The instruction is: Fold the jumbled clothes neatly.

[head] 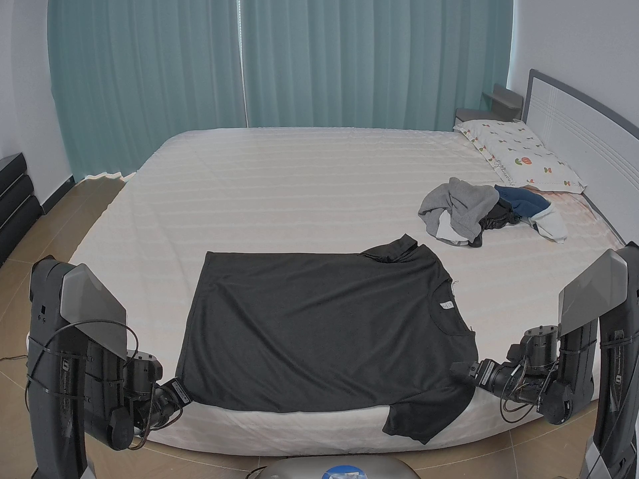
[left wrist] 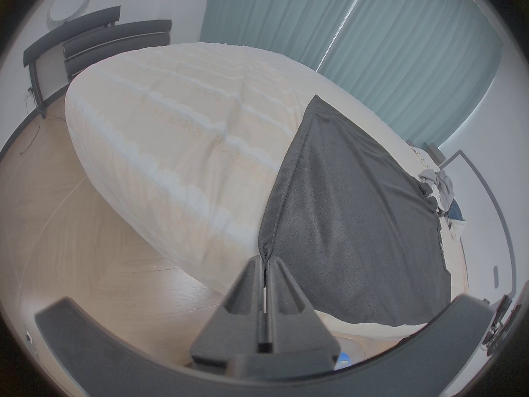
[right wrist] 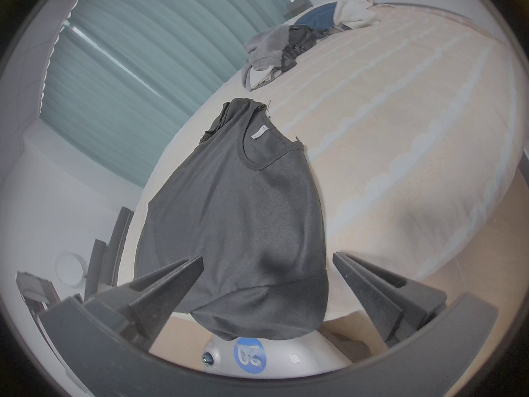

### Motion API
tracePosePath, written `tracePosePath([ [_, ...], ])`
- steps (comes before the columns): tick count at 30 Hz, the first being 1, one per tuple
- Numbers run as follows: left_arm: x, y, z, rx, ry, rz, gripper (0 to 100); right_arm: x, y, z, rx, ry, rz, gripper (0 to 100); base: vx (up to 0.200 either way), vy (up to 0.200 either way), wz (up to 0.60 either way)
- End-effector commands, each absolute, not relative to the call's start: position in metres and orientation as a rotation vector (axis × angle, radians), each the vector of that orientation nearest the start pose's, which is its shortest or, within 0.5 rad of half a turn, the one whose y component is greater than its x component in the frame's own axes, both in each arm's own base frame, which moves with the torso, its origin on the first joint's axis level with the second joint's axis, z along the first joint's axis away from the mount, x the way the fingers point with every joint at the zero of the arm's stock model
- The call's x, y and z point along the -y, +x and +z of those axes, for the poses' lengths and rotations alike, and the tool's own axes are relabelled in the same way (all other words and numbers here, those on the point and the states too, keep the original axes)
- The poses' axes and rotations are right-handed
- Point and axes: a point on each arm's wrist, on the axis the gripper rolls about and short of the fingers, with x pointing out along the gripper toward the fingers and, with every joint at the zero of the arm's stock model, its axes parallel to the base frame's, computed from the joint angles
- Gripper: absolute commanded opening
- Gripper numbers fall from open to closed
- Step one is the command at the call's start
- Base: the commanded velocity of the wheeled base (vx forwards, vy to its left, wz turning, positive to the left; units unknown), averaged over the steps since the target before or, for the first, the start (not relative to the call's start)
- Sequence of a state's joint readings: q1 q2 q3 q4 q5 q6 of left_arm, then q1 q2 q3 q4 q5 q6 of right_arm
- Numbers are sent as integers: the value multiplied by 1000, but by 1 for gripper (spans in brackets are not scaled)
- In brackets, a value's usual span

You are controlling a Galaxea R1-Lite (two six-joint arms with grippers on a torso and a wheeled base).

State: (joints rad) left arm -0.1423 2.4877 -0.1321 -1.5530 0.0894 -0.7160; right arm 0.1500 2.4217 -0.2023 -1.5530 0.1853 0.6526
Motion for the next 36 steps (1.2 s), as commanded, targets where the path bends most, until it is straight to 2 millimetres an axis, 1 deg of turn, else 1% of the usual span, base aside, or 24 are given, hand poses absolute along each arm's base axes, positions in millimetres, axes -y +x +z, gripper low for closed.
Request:
tracePosePath([
  [1,32,242,-61,-729,-631,228,0,-42,254,-49,-747,615,97,100,0,0,0],
  [5,32,243,-61,-723,-643,232,0,-39,256,-55,-754,611,82,100,0,0,0],
  [8,32,243,-61,-723,-643,232,0,-39,263,-56,-735,616,85,100,0,0,0],
  [15,32,244,-60,-719,-646,231,0,-44,273,-61,-715,610,106,100,0,0,0],
  [16,32,243,-61,-720,-646,232,0,-44,275,-62,-711,610,106,0,0,0,0],
  [18,32,244,-60,-719,-646,231,0,-44,278,-63,-701,610,109,0,0,0,0],
  [22,32,245,-60,-714,-648,231,0,-40,304,-60,-640,624,119,0,0,0,0],
  [25,32,244,-60,-715,-646,231,0,-40,316,-60,-662,622,107,0,0,0,0],
  [26,32,244,-60,-715,-648,232,0,-40,322,-61,-659,613,108,0,0,0,0],
  [28,32,244,-60,-715,-648,233,0,-39,325,-60,-655,609,108,0,0,0,0],
  [29,32,244,-60,-716,-650,235,0,-37,336,-58,-626,601,110,0,0,0,0],
  [30,32,245,-60,-715,-649,233,0,-37,341,-57,-616,602,112,0,0,0,0],
  [36,32,244,-60,-716,-651,234,0,-37,352,-59,-584,599,122,0,0,0,0],
])
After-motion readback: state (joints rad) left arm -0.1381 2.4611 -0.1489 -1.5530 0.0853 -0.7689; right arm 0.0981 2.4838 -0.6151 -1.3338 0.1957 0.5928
